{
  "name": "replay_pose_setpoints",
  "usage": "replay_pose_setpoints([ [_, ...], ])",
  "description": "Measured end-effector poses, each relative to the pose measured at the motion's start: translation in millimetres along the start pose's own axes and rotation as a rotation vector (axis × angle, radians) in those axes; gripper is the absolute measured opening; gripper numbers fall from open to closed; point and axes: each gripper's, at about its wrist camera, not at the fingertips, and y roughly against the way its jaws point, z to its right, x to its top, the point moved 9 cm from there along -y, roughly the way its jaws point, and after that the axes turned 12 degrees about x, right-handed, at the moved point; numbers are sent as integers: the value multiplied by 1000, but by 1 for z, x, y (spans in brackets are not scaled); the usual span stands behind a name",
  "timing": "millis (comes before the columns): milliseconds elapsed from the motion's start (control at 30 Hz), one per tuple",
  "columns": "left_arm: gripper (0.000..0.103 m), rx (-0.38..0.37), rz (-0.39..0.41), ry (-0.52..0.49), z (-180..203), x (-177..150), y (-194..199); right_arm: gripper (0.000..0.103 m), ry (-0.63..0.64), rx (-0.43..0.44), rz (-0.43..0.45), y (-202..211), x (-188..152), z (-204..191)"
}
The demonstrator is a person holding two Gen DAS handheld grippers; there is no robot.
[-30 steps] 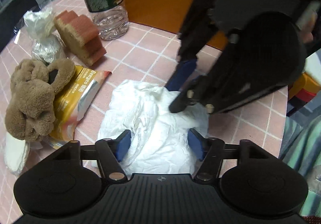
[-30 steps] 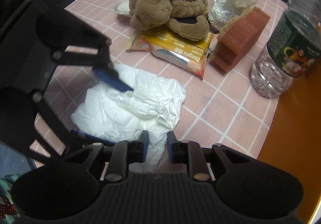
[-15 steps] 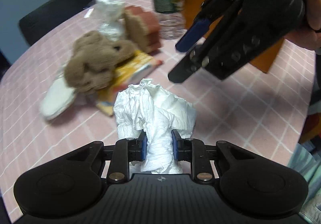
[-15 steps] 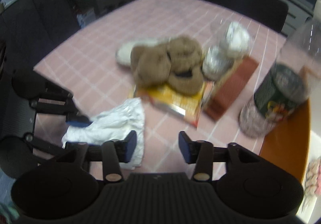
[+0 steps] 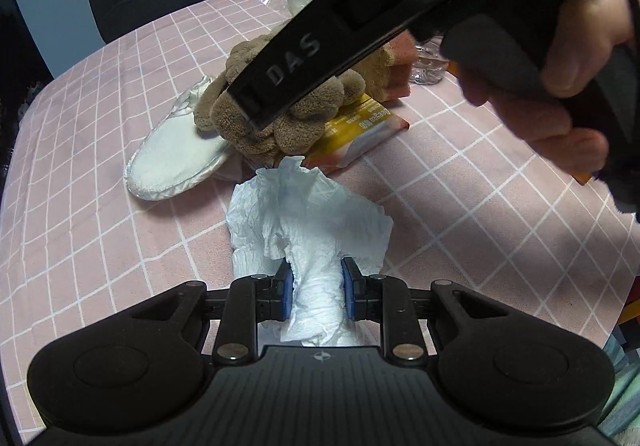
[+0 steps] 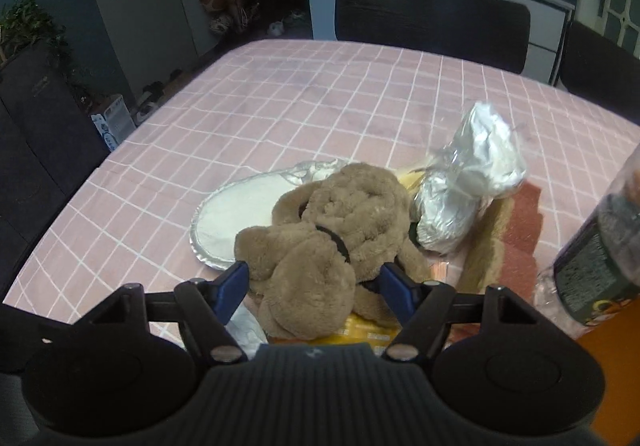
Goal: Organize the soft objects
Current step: 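Grasp the brown plush dog with the right gripper while the left gripper holds the tissue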
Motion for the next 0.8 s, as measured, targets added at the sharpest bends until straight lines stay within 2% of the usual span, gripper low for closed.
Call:
replay_pose_setpoints([
  [33,27,-5,-1,2,0,-1,-1,61,-8,2,-7,-4,-2,2],
  [167,27,-18,-2,3,2,-4,-3,24,-10,19,-15,-6,-8,7],
  [200,27,-18,-2,3,2,-5,-3,21,-1,30,-11,-5,-9,7],
  [400,27,-15,8,30,1,-6,3,19,50,39,67,34,-6,2],
  [533,27,-13,37,77,-1,-4,16,19,87,83,117,80,-6,-10],
  [800,27,-5,98,150,6,-3,43,19,163,115,186,159,-40,-21],
])
